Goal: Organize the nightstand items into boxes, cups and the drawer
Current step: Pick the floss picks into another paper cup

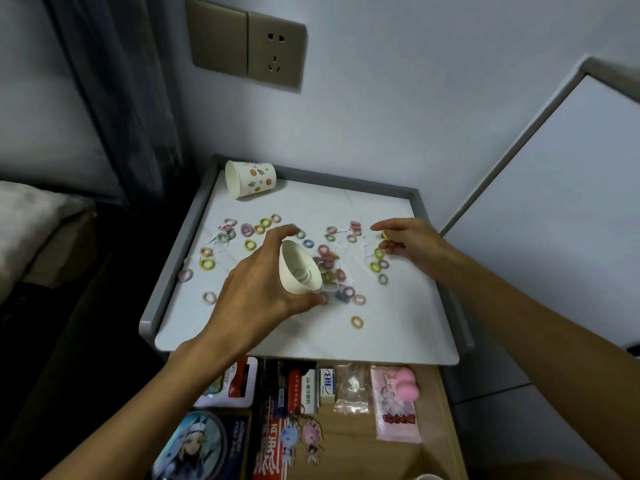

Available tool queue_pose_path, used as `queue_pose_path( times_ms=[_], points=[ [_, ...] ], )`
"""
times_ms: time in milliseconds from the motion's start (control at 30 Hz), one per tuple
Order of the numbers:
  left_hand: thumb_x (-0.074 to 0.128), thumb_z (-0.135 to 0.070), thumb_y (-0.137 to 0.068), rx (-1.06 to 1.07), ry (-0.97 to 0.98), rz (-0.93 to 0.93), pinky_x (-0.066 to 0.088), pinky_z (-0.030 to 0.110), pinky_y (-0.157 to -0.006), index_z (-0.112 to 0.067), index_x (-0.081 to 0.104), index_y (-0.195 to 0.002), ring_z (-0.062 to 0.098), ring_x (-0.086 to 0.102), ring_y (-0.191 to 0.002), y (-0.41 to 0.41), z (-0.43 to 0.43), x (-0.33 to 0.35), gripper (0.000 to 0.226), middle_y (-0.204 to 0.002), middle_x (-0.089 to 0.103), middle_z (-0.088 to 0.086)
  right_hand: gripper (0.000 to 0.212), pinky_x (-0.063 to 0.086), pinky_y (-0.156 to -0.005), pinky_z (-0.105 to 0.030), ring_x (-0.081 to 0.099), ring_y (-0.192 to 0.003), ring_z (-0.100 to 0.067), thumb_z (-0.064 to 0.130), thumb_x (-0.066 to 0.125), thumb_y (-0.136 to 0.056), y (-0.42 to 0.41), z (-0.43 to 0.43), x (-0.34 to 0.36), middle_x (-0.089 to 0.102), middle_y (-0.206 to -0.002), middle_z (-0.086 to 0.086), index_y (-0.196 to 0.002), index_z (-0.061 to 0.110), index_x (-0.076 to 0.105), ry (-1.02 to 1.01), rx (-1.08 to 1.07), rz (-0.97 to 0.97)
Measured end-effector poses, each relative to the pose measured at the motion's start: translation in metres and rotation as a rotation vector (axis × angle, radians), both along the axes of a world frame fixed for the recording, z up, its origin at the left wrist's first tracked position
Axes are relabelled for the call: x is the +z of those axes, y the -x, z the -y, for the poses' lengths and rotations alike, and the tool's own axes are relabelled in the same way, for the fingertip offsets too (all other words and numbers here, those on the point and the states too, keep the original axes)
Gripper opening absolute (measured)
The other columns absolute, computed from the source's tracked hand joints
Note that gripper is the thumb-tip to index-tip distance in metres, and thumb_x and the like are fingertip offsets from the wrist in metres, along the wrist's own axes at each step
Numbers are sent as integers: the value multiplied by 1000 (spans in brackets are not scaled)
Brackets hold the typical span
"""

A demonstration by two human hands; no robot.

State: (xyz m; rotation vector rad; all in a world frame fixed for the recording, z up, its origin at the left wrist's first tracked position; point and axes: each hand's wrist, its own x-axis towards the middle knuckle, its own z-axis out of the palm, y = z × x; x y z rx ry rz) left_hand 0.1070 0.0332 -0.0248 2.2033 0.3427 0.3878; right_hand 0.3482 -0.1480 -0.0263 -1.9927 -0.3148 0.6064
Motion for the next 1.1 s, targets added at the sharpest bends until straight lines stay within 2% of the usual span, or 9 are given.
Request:
queue_pose_path(
  times_ms=[100,200,333,400,500,733,833,967,1100],
  points=[
    [88,-44,-62,1,9,-6,39,18,-69,-37,36,-137,10,54,-91,0,0,0,92,-104,55,-18,28,54,-68,-19,62,-70,-12,-2,49,-98,-5,2,-1,66,-87,-7,-93,13,72,75,-8,80],
    [89,-45,-61,5,13,-1,41,23,-71,-38,37,-137,11,56,-92,0,-1,0,92,-105,57,-17,22,44,-55,-8,58,-68,-10,3,53,-97,-14,5,-7,67,-87,-1,-97,14,73,320,22,341],
    [89,-45,-62,12,6,0,43,27,-74,-39,36,-137,11,57,-93,0,-1,-1,91,-105,57,-17,14,41,-79,-22,60,-97,-19,15,63,-94,-27,6,-19,65,-113,-8,-103,14,74,546,173,611],
    [89,-45,-62,13,1,-1,44,29,-75,-39,36,-137,12,57,-94,-1,-2,-1,92,-107,58,-16,16,44,-81,-28,58,-100,-20,28,70,-90,-23,3,-22,60,-112,-3,-103,19,73,585,252,672],
    [89,-44,-62,19,-5,-1,42,28,-75,-38,36,-137,12,56,-93,-2,-4,-2,92,-106,58,-16,22,44,-75,-29,54,-90,-16,31,76,-85,-14,-1,-27,54,-105,1,-103,20,70,671,326,709],
    [88,-47,-63,13,-15,2,43,29,-76,-37,37,-138,13,56,-93,-1,-2,-2,92,-107,57,-15,4,36,-58,-9,53,-70,-5,7,71,-87,-9,9,-41,64,-87,0,-90,10,71,546,219,649],
    [88,-48,-62,18,-14,-1,45,31,-77,-37,37,-138,14,56,-94,0,-2,-2,92,-108,57,-15,5,41,-64,-19,59,-78,-15,4,71,-86,-13,19,-41,66,-87,-3,-87,9,72,532,212,616],
    [89,-45,-63,20,-2,3,50,35,-80,-37,37,-137,18,60,-96,1,-2,-1,91,-109,60,-13,3,46,-70,-27,58,-79,-15,10,71,-86,-23,27,-36,65,-90,-3,-88,11,73,548,226,680],
    [89,-44,-63,25,-3,8,48,32,-76,-38,37,-135,15,60,-94,-1,-2,-2,89,-107,60,-15,15,46,-78,-30,53,-88,-11,13,73,-86,-27,15,-30,59,-98,3,-100,17,72,594,461,783]
  ],
)
